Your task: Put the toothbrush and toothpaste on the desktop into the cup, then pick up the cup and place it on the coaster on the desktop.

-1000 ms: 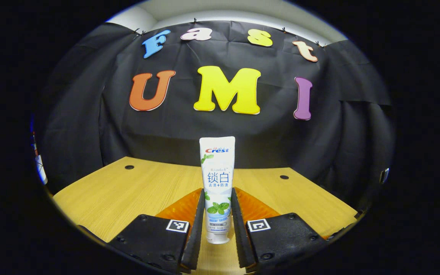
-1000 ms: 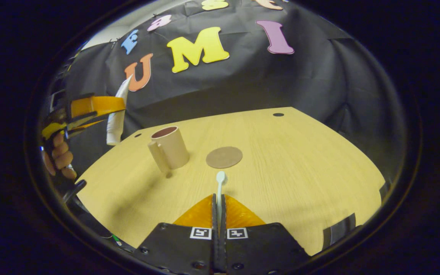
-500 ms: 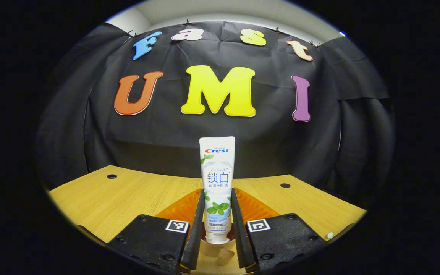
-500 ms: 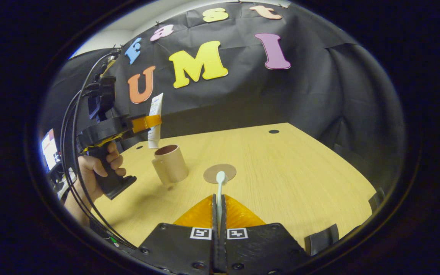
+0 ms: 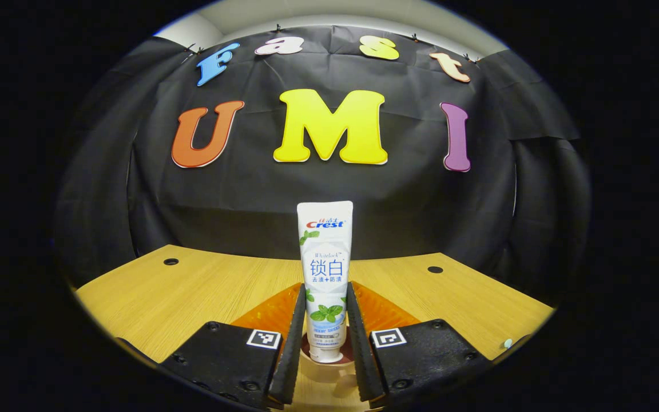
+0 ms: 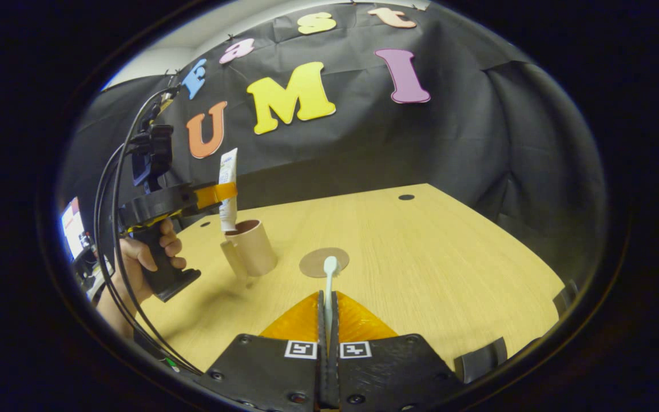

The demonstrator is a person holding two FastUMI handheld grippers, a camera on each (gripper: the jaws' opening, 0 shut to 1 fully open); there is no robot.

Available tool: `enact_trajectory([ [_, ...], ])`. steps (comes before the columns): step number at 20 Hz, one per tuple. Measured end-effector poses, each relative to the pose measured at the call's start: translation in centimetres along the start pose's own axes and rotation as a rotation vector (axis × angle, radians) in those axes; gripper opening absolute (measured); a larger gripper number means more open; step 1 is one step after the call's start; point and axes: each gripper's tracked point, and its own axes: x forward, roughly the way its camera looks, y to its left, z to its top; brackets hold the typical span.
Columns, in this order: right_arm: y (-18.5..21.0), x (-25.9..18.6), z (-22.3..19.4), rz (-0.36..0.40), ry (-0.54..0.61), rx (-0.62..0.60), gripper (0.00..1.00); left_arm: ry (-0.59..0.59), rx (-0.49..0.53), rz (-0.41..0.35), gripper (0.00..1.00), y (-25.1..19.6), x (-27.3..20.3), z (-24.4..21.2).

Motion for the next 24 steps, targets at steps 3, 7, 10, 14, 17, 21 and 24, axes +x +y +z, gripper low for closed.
enact_trajectory([
  [3,0.0,-0.1,0.1,-0.003,0.002,0.002,0.0,-0.018,0.004,-0.006,0.44,0.0,-0.2,0.6],
  [7,-0.1,0.0,0.0,-0.005,0.004,-0.006,0.0,-0.027,0.004,-0.012,0.45,0.0,-0.1,0.9],
  [10,-0.3,0.0,0.0,-0.012,0.001,-0.009,0.02,-0.051,0.007,-0.006,0.48,0.3,-0.3,1.6],
  [14,-0.1,0.2,0.0,-0.005,-0.003,-0.011,0.0,-0.064,0.002,0.003,0.47,0.8,-0.7,2.0],
  [17,0.6,0.4,0.5,0.016,-0.015,-0.031,0.0,-0.05,0.007,0.04,0.47,2.0,-0.8,1.7],
  [21,3.1,0.9,3.2,0.064,-0.079,-0.087,0.0,-0.042,-0.001,0.047,0.84,3.5,-2.8,1.7],
  [24,5.8,2.7,5.9,0.098,-0.178,-0.172,0.0,-0.069,-0.009,0.089,0.99,5.9,-4.9,2.4],
])
